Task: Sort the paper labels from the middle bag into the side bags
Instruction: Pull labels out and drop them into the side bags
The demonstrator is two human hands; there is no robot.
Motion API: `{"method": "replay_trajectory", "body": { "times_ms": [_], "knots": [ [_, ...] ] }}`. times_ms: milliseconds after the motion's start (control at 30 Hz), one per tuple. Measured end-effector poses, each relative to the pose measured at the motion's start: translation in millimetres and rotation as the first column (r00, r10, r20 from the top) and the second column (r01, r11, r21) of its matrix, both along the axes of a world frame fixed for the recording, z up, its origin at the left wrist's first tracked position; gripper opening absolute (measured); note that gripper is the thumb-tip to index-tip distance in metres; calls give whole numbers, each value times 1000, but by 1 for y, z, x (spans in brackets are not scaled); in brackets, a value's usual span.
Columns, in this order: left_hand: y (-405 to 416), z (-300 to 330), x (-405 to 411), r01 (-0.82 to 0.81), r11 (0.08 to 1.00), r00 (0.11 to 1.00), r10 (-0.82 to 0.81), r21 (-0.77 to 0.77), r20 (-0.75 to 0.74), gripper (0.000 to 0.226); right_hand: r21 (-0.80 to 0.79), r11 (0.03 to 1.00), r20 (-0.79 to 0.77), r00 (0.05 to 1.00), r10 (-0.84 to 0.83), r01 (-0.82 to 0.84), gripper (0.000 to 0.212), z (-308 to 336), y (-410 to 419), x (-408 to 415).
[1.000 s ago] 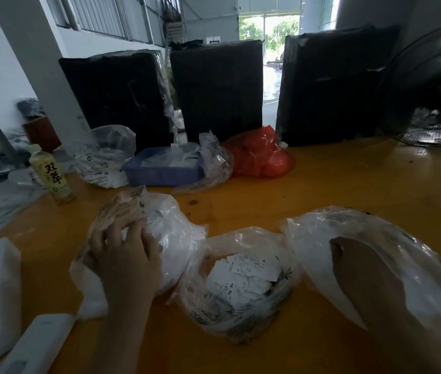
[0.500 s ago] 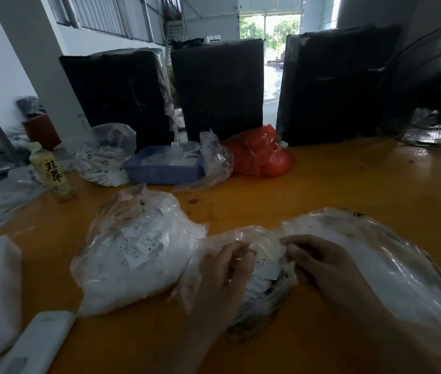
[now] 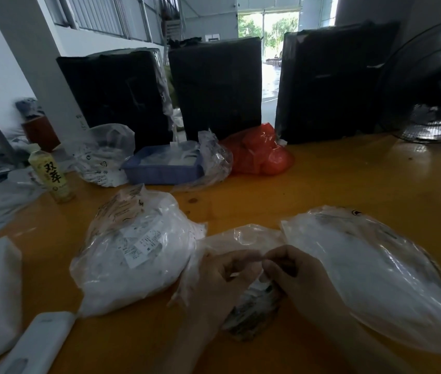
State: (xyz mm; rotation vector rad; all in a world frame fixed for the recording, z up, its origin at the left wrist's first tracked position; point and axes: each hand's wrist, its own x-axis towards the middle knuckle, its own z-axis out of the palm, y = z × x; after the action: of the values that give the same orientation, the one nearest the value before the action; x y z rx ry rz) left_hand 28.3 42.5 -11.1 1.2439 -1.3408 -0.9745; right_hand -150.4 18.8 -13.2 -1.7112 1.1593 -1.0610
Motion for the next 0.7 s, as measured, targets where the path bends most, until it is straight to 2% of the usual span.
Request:
{"method": "replay_trajectory", "body": {
  "times_ms": [33, 167, 267, 333, 400, 467, 533, 600, 633, 700],
  "knots": [
    [0, 0, 0, -15, 1000, 1000, 15, 2, -5, 14, -17, 1000, -16, 1000, -6, 5, 8, -1, 0, 0],
    [0, -1, 1, -48, 994, 997, 54, 96, -60, 30, -79, 995, -66, 995, -70, 65, 24, -1, -1, 0],
    [0, -2, 2, 1, 992, 996, 10, 129, -84, 22, -138, 983, -65, 990, -128, 118, 28, 1, -2, 0],
    [0, -3, 3, 27, 992, 998, -19, 127, -58, 19, -155, 985, -125, 987, -99, 79, 29, 1, -2, 1],
    [-1, -7, 5, -1, 994, 1000, -1, 107, 17, 20, -171, 984, -176, 982, -74, 43, 25, -1, -2, 3],
    [-3, -10, 6, -62, 989, 998, 66, 136, -25, 14, -211, 975, -215, 970, -112, 66, 17, -5, -5, 3],
    [-6, -11, 9, -107, 971, 972, 147, 212, -182, 16, -279, 958, -381, 908, -172, 64, 23, -10, -11, 1],
    [-9, -11, 12, -95, 962, 922, 182, 257, -342, 19, -298, 953, -633, 758, -158, -50, 32, -16, -16, 0],
    [-10, -11, 13, -83, 961, 901, 186, 264, -392, 18, -274, 956, -706, 697, -130, -100, 37, -18, -16, 2],
    [-11, -12, 14, -65, 963, 879, 179, 261, -441, 16, -230, 965, -757, 646, -96, -126, 45, -19, -16, 5]
  ]
}}
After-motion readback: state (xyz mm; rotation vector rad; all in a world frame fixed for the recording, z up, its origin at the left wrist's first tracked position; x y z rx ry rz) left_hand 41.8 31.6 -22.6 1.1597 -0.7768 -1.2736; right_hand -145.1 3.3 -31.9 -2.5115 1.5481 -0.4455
